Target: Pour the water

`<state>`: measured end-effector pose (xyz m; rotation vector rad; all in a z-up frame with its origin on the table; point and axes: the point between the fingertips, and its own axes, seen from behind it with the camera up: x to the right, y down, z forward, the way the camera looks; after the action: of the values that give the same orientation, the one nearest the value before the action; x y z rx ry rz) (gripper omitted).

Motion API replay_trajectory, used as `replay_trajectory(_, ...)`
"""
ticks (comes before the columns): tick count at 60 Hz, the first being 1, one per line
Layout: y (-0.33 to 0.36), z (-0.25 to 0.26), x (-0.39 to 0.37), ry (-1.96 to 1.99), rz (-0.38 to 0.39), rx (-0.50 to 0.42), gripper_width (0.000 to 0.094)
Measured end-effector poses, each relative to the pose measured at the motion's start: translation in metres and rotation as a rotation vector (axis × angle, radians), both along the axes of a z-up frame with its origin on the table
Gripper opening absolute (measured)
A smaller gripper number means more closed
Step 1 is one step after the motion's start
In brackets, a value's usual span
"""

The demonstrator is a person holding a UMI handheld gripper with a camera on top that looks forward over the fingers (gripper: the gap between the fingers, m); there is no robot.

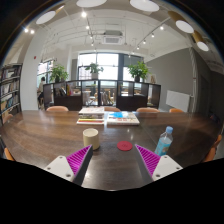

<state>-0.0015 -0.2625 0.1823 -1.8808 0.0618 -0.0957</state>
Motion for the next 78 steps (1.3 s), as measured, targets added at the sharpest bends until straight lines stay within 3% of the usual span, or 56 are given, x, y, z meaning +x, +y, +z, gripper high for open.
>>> replay_trajectory(9, 0.005, -0.001, 0.017, -0.036, 0.007, 0.057, 0.0849)
replay_trajectory(17, 0.012, -0.032, 0.066, -0.080, -0.005, 0.095, 0.0849)
replay_trajectory(29, 0.021, -0.074, 0.172, -0.054, -0.121, 0.067, 0.0849)
replay_trajectory(36, 0.036, -0.080, 0.218, -0.034, -0.146, 0.075, 0.0834)
replay_trajectory(58, 0.125, -0.092, 0.270, -0.042, -0.113, 0.124, 0.0832)
replay_trajectory(64, 0.142, -0.095, 0.275, -0.023, -0.120, 0.159, 0.0744)
replay_trajectory(71, 0.150, -0.092, 0.271, -0.015, -0.106, 0.188, 0.0488)
replay_trajectory(78, 0.152, -0.091, 0.273, -0.025, -0.110, 0.193, 0.0412)
